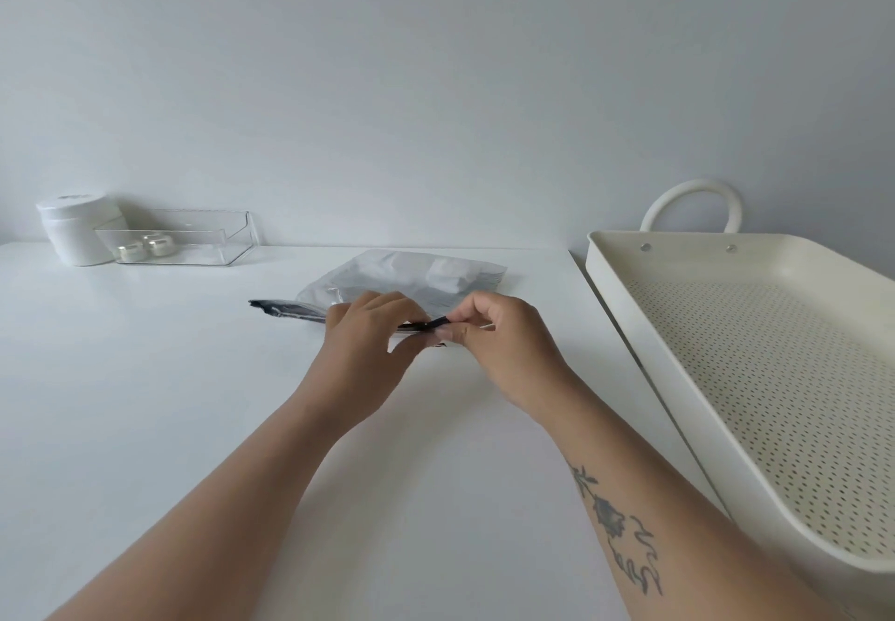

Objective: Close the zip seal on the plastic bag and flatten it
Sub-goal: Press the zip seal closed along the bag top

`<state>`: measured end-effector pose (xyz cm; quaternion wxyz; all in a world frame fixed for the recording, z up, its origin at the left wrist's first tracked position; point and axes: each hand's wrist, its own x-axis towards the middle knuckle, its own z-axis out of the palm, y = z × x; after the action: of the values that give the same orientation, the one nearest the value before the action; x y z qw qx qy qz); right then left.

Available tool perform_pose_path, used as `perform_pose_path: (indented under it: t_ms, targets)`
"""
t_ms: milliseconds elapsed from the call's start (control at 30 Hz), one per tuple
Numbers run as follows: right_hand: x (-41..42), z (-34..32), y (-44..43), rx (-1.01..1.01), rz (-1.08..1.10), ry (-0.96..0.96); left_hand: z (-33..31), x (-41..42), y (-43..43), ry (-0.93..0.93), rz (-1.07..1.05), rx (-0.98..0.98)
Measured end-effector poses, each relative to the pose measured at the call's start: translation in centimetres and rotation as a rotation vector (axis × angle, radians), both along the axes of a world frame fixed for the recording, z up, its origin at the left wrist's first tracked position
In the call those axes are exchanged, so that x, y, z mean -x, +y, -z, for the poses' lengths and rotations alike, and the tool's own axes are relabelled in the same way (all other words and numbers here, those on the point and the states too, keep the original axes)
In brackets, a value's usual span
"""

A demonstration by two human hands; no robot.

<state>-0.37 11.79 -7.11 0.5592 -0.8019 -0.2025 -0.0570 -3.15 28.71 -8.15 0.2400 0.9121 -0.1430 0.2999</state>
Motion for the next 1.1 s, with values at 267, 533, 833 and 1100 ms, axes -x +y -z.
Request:
perform_pose_path:
  t_ms: [267,533,833,1100]
  targets:
    - [0.0,-0.2,-0.3,0.007,0.022,-0.068,-0.1,-0.1,0.6,0.023,-0.038,0.039]
    - [-0.8,0.3,-1.3,0.205,0.163,-0.144,0.1,-0.2,1.0,0.046,-0.111,0.055]
    - [-0.2,0.0,-0.5,0.545,0.168,-0.380,0.5,-0.2,-0.1,0.039,-0.138,-0.054]
    - [-1.2,0.6,-2.3,0.408,0.268,-0.231,0.6,-0.3,1.1,0.081,-0.191,-0.068]
